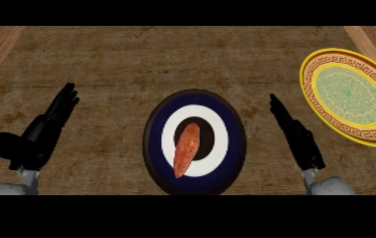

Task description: Pick the sweet potato from the plate and place it in the plate

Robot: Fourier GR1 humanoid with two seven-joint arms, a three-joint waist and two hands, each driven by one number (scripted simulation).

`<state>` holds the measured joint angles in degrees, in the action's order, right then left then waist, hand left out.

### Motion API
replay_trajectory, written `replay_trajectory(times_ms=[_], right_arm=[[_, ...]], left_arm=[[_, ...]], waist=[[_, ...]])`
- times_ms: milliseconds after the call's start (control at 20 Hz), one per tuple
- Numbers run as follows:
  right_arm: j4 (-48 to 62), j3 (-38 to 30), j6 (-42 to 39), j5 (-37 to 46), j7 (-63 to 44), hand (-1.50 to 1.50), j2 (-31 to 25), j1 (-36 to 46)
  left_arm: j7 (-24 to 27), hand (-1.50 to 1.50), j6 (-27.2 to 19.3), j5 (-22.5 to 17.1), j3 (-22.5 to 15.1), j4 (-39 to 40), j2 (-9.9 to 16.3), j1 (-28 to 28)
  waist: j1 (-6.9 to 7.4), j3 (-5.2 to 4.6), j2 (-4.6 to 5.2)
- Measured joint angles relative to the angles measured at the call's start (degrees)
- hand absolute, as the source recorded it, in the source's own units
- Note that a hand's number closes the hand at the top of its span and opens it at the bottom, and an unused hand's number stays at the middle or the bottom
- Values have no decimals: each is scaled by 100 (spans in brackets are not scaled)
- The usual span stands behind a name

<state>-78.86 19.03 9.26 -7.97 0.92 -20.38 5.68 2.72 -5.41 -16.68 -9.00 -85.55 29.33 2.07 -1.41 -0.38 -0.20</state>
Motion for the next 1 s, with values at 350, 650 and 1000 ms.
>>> replay_trajectory(times_ms=[350, 650, 1000], right_arm=[[-337, -24, -418, -70, 220, 150, 225, 864], [-371, -111, 597, 419, 1363, -150, 762, 342], [-235, 406, 479, 1170, 1859, -150, 732, -31]], left_arm=[[-293, 0, -212, 78, 113, 325, -216, 327], [-563, 0, -351, 16, 167, 565, -411, 455], [-866, 0, -504, 260, 146, 690, -696, 798]], waist=[[144, -5, -6], [65, 25, 9], [117, 36, 16]])
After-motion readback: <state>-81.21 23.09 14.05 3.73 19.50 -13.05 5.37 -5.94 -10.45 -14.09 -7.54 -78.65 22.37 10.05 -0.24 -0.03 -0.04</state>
